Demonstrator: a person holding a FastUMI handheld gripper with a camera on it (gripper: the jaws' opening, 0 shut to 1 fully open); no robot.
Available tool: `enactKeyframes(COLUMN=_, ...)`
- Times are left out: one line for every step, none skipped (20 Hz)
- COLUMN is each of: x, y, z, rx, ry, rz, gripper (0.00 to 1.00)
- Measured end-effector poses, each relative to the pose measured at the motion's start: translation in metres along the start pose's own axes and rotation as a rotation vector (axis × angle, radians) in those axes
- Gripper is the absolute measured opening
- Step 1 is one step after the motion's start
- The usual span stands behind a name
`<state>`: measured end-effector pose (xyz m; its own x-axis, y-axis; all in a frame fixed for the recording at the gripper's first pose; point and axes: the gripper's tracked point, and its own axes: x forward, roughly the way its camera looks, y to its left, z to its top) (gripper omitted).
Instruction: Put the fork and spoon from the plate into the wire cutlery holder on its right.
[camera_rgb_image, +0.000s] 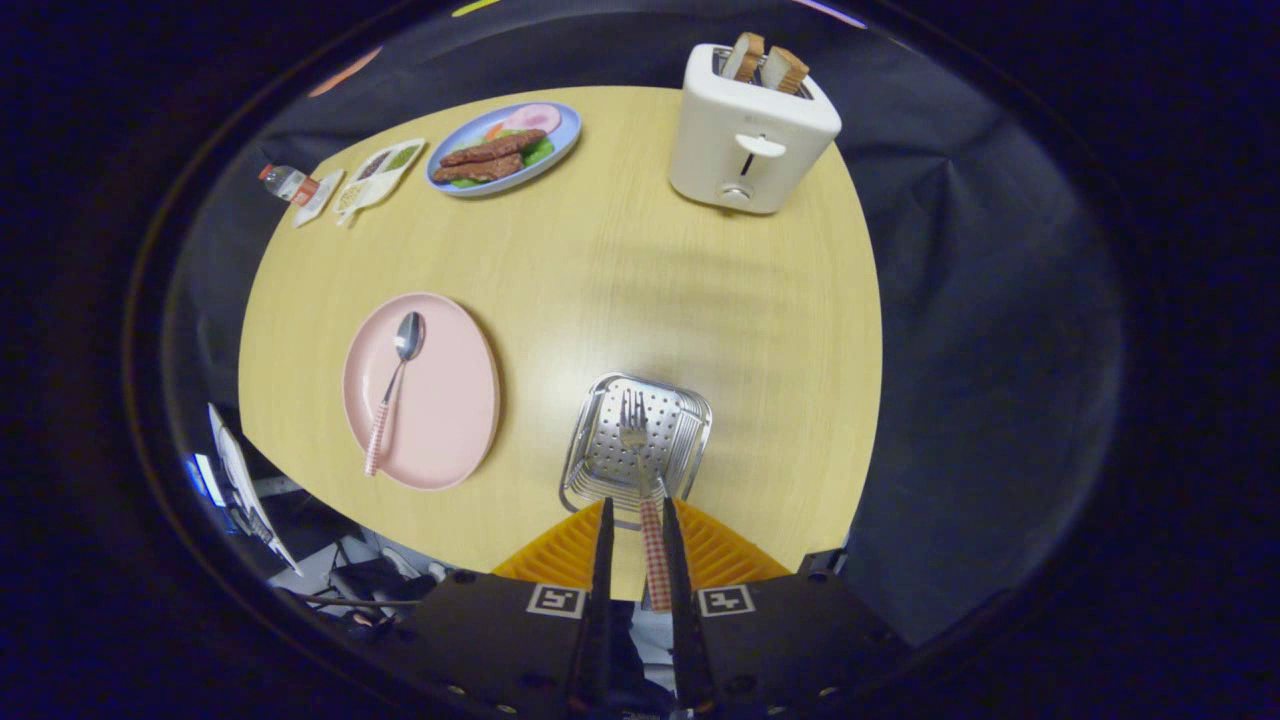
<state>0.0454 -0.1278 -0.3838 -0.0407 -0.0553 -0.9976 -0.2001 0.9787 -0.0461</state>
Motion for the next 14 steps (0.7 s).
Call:
enactKeyframes(x=-0.003, y=0.003, z=0.005, rx=0.030, ry=-0.041, rz=0.006, gripper=0.27)
enactKeyframes(x=-0.008, y=0.006, z=0.011, rx=0.065, ry=-0.087, rz=0.016, gripper=0.27)
enactKeyframes(x=-0.011, y=0.009, z=0.017, rx=0.090, ry=-0.135, rz=0.023, gripper=0.27)
enactKeyframes(x=-0.016, y=0.010, z=0.024, rx=0.111, ry=-0.183, rz=0.026, gripper=0.27)
enactKeyframes(x=-0.021, y=0.015, z=0.032, rx=0.121, ry=-0.240, rz=0.037, gripper=0.27)
enactKeyframes(x=-0.025, y=0.018, z=0.037, rx=0.125, ry=-0.286, rz=0.036, gripper=0.28)
enactKeyframes(x=-0.029, y=0.024, z=0.040, rx=0.131, ry=-0.328, rz=0.051, gripper=0.28)
enactKeyframes(x=-0.033, y=0.034, z=0.040, rx=0.136, ry=-0.350, rz=0.063, gripper=0.33)
enactKeyframes(x=-0.035, y=0.044, z=0.043, rx=0.133, ry=-0.382, rz=0.079, gripper=0.36)
enactKeyframes(x=-0.036, y=0.054, z=0.045, rx=0.113, ry=-0.417, rz=0.088, gripper=0.38)
enactKeyframes(x=-0.038, y=0.066, z=0.046, rx=0.093, ry=-0.445, rz=0.098, gripper=0.39)
enactKeyframes(x=-0.041, y=0.080, z=0.046, rx=0.078, ry=-0.469, rz=0.111, gripper=0.43)
enactKeyframes(x=-0.039, y=0.091, z=0.046, rx=0.067, ry=-0.480, rz=0.118, gripper=0.45)
enactKeyframes(x=-0.036, y=0.103, z=0.044, rx=0.056, ry=-0.483, rz=0.126, gripper=0.49)
